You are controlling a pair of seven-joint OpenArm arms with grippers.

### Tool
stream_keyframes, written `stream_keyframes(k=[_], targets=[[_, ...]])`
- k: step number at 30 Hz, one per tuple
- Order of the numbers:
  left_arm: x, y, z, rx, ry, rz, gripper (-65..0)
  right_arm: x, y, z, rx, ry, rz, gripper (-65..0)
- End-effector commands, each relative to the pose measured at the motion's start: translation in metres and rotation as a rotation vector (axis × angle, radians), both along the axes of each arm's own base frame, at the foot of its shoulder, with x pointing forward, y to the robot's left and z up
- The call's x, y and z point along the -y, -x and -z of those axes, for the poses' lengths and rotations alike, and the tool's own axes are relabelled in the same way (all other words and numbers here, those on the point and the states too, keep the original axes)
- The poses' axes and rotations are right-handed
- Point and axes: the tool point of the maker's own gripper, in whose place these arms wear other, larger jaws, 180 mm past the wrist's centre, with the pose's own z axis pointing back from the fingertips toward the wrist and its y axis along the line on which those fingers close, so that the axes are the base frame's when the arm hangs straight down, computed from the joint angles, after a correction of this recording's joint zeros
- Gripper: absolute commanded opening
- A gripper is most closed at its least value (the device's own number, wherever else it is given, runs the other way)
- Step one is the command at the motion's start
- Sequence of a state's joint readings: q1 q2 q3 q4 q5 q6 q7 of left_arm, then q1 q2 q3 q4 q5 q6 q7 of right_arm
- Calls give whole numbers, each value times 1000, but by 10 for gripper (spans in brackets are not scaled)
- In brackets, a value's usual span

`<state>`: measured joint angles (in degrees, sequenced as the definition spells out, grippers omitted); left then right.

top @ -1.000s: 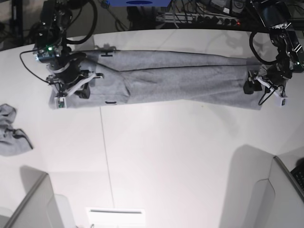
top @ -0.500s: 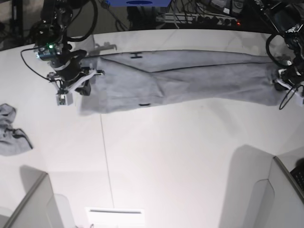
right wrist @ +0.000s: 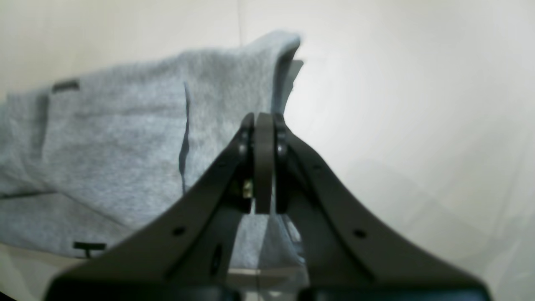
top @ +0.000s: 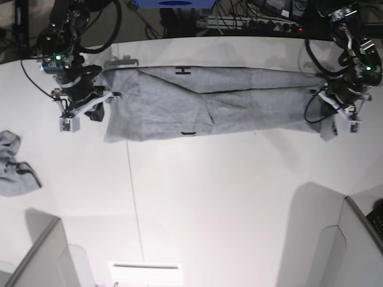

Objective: Fold the T-shirt properly
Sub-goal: 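Grasp the strip end near the left gripper with the left gripper, then fold the held strip end toward the right gripper with the left gripper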

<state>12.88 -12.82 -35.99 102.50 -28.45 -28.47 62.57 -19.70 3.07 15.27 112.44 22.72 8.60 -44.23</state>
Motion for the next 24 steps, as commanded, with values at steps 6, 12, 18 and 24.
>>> stream_keyframes(k=[6,12,18,24], targets=[[56,-12,4,25,66,107,-650,4,-7,-12,47,5,6,-650],[88,-15,12,7,136,114,-650,5,-6,-11,44,4,6,-650],[127,-16,18,-2,199,175,-650,5,-7,-11,44,3,7,-650],[155,-17,19,-6,237,226,-650,5,-8,-11,44,5,7,-650]])
